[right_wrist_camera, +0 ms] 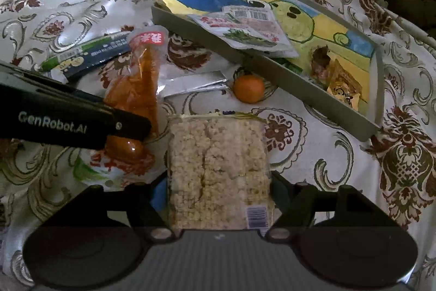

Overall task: Organize snacks
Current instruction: 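Grasp the orange-red snack bag with the left tool while the right tool grasps the rice cake block, then lift the orange-red bag with the left tool while the right tool carries the rice cake toward the tray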

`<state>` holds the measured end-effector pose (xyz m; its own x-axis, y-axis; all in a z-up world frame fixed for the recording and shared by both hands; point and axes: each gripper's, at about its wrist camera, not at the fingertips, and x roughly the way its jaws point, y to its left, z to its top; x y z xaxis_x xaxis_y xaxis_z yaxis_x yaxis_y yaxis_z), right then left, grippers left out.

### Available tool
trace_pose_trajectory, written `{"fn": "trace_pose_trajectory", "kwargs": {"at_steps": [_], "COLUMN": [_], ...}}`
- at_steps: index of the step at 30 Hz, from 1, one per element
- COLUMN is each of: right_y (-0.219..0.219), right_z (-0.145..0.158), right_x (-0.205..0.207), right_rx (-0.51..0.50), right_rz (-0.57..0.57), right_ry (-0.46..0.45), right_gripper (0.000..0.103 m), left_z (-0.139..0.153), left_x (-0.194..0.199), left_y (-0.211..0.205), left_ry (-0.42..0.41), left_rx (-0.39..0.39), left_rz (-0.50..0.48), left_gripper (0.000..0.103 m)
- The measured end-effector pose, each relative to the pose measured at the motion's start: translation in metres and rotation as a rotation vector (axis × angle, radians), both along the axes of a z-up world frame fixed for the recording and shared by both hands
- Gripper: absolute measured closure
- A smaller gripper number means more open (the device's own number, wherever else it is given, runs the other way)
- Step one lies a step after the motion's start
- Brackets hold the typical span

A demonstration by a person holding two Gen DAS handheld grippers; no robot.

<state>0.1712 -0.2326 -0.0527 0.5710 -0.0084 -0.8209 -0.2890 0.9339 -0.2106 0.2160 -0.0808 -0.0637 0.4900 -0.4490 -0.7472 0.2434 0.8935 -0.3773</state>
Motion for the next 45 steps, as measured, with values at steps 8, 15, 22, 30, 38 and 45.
{"fn": "trace_pose_trajectory", "kwargs": {"at_steps": [8, 15, 22, 30, 38, 45], "right_y": [-0.013, -0.027, -0.034, -0.049, -0.084, -0.100], "right_z": [0.016, 0.037, 0.046, 0.058, 0.061, 0.057], "right_x": [-0.009, -0.010, 0.000, 0.017, 0.037, 0.062], "right_rx": [0.081, 0.159, 0.208, 0.274, 0.364, 0.425], "right_rz": [-0.056, -0.110, -0.140, -0.205, -0.305, -0.390], "right_ry": [-0.054, -0.163, -0.210, -0.311, -0.354, -0.353], "right_gripper": [0.026, 0.026, 0.026, 0.026, 0.026, 0.025], "left_z": [0.009, 0.029, 0.042, 0.060, 0.083, 0.104], "left_x": [-0.010, -0.018, -0.011, 0.011, 0.044, 0.078], "left_y": [0.006, 0.000, 0.000, 0.004, 0.013, 0.000], "left_ry": [-0.029, -0.122, -0.145, -0.191, -0.205, -0.228], "left_rx": [-0.019, -0.043, -0.095, -0.101, -0.112, -0.129], "left_rz": [0.012, 0.003, 0.009, 0.048, 0.122, 0.179], "left_gripper": [0.064, 0.064, 0.064, 0.064, 0.064, 0.064]}}
